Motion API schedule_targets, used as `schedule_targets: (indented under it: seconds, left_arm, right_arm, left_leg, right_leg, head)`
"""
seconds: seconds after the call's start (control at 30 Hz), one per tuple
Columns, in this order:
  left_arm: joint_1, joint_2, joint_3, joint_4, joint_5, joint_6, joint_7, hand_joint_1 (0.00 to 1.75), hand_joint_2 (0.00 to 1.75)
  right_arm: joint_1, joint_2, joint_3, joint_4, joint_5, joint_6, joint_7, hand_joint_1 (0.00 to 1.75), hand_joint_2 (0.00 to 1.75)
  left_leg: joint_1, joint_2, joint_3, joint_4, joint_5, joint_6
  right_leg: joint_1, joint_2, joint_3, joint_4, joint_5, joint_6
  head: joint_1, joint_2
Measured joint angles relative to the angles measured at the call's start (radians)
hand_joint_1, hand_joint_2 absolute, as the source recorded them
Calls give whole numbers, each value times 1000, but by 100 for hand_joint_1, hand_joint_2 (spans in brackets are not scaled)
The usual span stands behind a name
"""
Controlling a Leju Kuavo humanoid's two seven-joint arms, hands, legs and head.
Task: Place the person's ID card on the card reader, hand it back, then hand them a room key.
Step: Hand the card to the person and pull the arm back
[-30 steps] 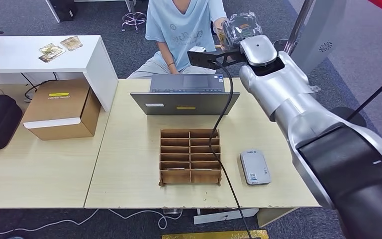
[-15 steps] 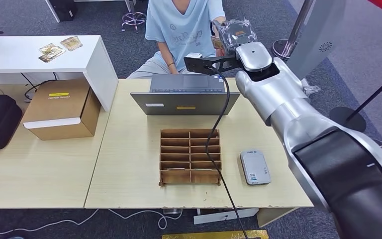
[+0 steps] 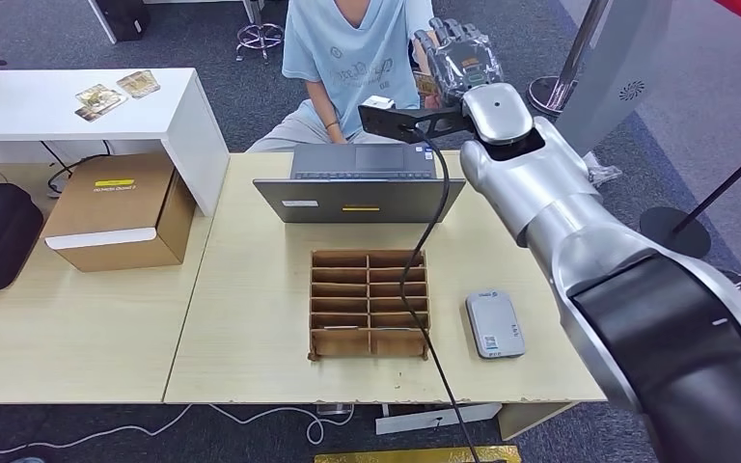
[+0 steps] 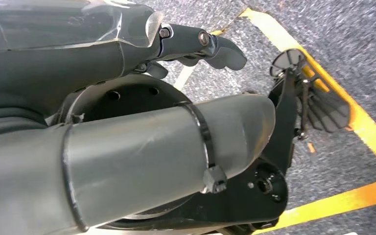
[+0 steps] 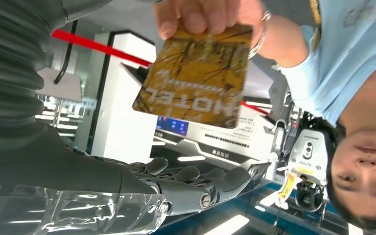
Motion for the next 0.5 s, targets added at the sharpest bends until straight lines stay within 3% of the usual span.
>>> schedule_targets:
  seconds: [0.23, 0.3, 0.4, 0.5]
  left_arm:
    - [10, -8, 5, 0, 27, -21, -19, 0, 0]
    - [12, -8, 10, 0, 36, -27, -22, 0, 0]
    - [15, -11, 23, 0, 59, -51, -39, 0, 0]
    - [27, -15, 37, 0, 80, -78, -57, 0, 0]
  right_arm:
    - [-18, -168, -28, -3, 0, -72, -43, 0, 175]
    - [-17, -215, -49, -7, -54, -95, -85, 0, 175]
    - [12, -308, -159, -40, -311, -77, -274, 0, 175]
    - [126, -427, -352, -140, -687, 78, -494, 0, 175]
  left_leg:
    - [-1, -7, -3, 2, 0, 2]
    - [-1, -4, -3, 3, 0, 3]
    - [-1, -6, -2, 4, -1, 4]
    - [1, -19, -1, 4, -1, 4]
  right_leg:
    - [-1, -7, 2, -1, 1, 1]
    - [-1, -4, 1, -2, 2, 3]
    - [-1, -6, 1, -3, 1, 4]
    - [1, -19, 9, -6, -2, 7]
  head:
    - [0, 0]
    - [0, 0]
    - [0, 0]
    - [0, 0]
